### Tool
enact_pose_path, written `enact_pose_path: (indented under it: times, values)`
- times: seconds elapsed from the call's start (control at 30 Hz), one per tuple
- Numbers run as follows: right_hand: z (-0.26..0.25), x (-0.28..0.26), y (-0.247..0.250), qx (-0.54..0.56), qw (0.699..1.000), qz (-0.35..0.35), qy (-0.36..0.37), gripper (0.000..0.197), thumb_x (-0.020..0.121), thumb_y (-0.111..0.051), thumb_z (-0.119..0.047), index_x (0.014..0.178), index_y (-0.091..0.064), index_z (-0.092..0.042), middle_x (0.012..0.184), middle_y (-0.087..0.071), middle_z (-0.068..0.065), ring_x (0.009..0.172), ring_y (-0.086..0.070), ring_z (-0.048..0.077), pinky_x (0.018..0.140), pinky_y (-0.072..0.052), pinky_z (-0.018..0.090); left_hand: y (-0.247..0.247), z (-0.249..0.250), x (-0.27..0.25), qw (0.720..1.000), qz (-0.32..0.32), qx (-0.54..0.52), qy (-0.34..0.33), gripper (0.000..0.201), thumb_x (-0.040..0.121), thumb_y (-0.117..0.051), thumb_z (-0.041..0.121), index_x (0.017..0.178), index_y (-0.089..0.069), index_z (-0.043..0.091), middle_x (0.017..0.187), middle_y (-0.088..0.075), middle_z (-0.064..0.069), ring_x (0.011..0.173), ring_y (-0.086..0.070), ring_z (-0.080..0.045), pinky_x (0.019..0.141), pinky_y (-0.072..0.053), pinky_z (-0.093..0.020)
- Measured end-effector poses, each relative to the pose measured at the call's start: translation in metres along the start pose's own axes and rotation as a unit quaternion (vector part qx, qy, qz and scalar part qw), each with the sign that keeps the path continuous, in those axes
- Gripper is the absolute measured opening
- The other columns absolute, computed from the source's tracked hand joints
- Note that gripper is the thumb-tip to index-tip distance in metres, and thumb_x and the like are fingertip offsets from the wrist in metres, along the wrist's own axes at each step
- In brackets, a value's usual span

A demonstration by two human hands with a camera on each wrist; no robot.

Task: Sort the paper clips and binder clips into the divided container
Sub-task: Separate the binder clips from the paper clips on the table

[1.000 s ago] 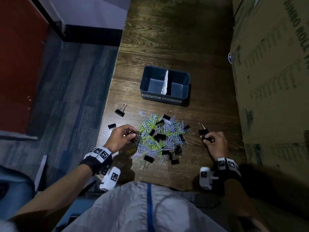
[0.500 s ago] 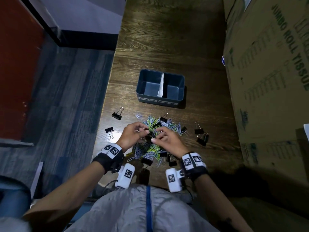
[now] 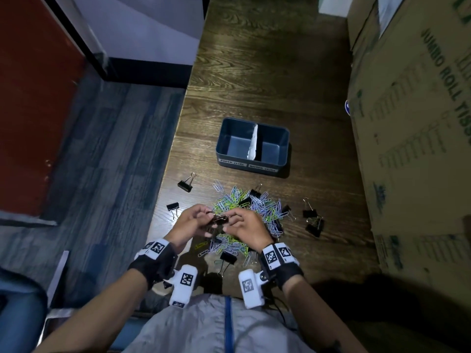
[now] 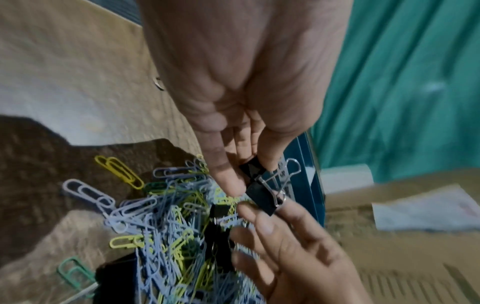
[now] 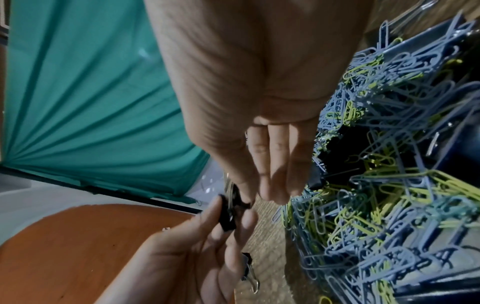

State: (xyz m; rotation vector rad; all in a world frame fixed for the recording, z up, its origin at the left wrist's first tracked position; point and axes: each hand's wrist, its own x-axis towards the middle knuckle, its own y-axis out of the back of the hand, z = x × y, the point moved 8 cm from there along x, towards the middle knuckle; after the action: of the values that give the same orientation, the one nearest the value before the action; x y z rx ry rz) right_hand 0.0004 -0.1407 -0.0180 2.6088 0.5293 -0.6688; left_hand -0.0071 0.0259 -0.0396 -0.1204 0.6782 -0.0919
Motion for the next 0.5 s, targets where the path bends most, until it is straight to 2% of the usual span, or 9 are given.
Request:
enact_pose_path:
  times: [0.07,0.13,0.23,0.3,0.43,0.5]
  values:
    - [0.002,0.001,0.003,-0.016,1.000,-0.002,0.003,0.024,0.083,-0.077,-0.012,0.104,-0.070,-0.020,0.088,-0.071,-0.004,0.080,-0.069,0.009,0.079,-0.057,0.025,0.025,-0.001,-0.002,0.999,0.039,0.007,-0.001,0.005,0.092,-0.062,0.007,0.096,-0.061,0.007,0.085,-0.066,-0.011,0.080,-0.068,-0.022,0.053,-0.056,-0.029]
    - [0.010,0.002,0.015,-0.061,0.998,0.021,0.001,0.020,0.086,-0.075,-0.016,0.105,-0.070,-0.020,0.088,-0.071,-0.005,0.079,-0.068,0.009,0.078,-0.056,0.024,0.056,-0.003,-0.004,0.994,0.105,0.038,0.003,0.004,0.092,-0.062,0.005,0.095,-0.060,0.007,0.085,-0.065,-0.010,0.075,-0.066,-0.021,0.050,-0.054,-0.027]
    - [0.027,-0.003,0.041,-0.140,0.988,0.068,-0.006,0.016,0.087,-0.075,-0.017,0.101,-0.069,-0.022,0.079,-0.066,-0.010,0.069,-0.063,0.005,0.069,-0.053,0.023,0.106,-0.012,-0.008,0.964,0.209,0.158,0.041,0.007,0.091,-0.064,0.008,0.088,-0.059,0.008,0.089,-0.069,-0.014,0.070,-0.068,-0.022,0.049,-0.054,-0.028]
    - [0.044,-0.012,0.057,-0.182,0.979,0.086,-0.020,0.015,0.087,-0.073,-0.016,0.097,-0.067,-0.024,0.079,-0.064,-0.011,0.070,-0.060,0.004,0.064,-0.049,0.023,0.124,-0.019,-0.009,0.946,0.221,0.226,0.068,0.009,0.090,-0.068,0.011,0.087,-0.060,0.008,0.090,-0.071,-0.017,0.073,-0.070,-0.026,0.053,-0.055,-0.032]
    - [0.078,-0.032,0.075,-0.238,0.965,0.098,-0.043,0.028,0.082,-0.078,-0.019,0.079,-0.057,-0.037,0.078,-0.063,-0.012,0.073,-0.063,0.010,0.069,-0.058,0.035,0.124,-0.019,-0.012,0.933,0.203,0.288,0.066,0.010,0.089,-0.069,0.013,0.093,-0.061,0.008,0.089,-0.071,-0.016,0.076,-0.071,-0.030,0.068,-0.061,-0.046]
    - [0.090,-0.042,0.075,-0.264,0.960,0.077,-0.057,0.029,0.082,-0.079,-0.022,0.082,-0.056,-0.038,0.079,-0.061,-0.013,0.074,-0.062,0.009,0.068,-0.055,0.033,0.115,-0.013,-0.015,0.933,0.198,0.294,0.053,0.013,0.089,-0.068,0.012,0.099,-0.061,0.008,0.094,-0.070,-0.017,0.078,-0.070,-0.031,0.070,-0.060,-0.046]
